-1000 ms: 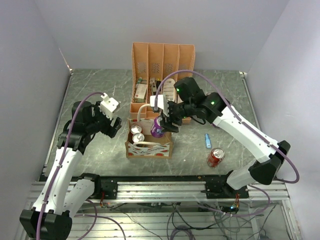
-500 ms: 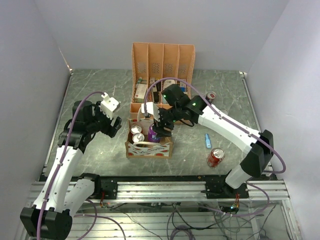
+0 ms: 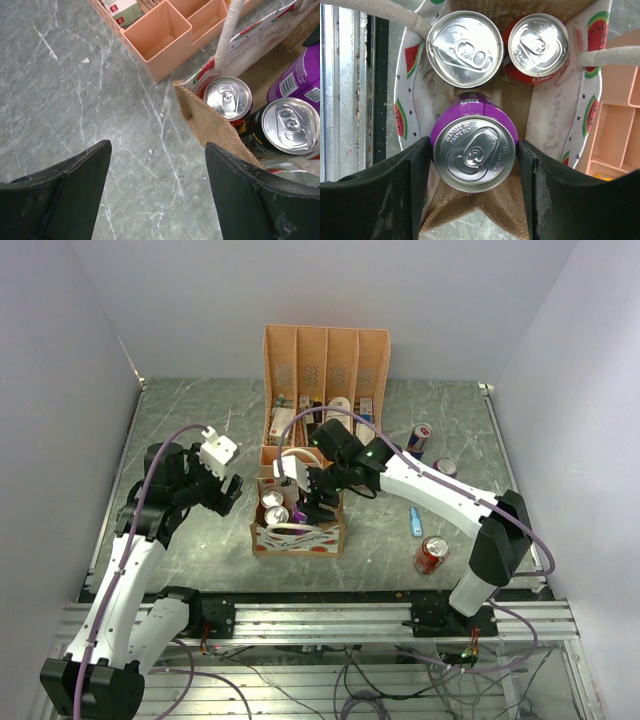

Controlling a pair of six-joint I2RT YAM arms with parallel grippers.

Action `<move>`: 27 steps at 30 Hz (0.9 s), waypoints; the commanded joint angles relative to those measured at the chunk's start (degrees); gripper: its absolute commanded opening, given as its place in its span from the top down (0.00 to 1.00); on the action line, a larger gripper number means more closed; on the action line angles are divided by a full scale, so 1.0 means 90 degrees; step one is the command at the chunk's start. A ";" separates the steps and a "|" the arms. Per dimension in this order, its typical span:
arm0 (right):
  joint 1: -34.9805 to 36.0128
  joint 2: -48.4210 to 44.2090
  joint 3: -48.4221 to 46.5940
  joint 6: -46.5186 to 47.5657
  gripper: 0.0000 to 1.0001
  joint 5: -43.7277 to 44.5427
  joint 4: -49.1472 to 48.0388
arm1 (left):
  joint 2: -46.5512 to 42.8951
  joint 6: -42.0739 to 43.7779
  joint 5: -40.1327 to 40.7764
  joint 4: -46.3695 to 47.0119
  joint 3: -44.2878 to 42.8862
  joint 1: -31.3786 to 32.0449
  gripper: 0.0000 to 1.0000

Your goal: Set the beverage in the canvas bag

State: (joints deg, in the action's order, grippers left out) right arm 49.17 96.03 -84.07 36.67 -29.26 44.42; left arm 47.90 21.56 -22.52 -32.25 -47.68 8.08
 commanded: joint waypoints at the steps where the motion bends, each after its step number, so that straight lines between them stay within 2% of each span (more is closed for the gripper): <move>1: 0.0129 0.0091 -0.0047 -0.0004 1.00 -0.0019 -0.0360 | -0.0078 -0.0103 0.0148 0.0210 0.0063 -0.0058 0.12; 21: 0.0533 0.0400 0.0438 -0.0050 1.00 0.0562 -0.0805 | 0.0101 -0.0425 0.0851 0.0432 0.0039 -0.0087 0.08; 27: 0.0578 0.0505 0.0481 -0.0038 0.93 0.0650 -0.0801 | 0.0103 -0.0403 0.0856 0.0443 0.0042 -0.0097 0.08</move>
State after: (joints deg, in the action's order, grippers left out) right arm 53.76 100.05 -80.09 36.69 -23.05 39.33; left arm 48.93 18.41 -15.75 -30.59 -47.13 7.75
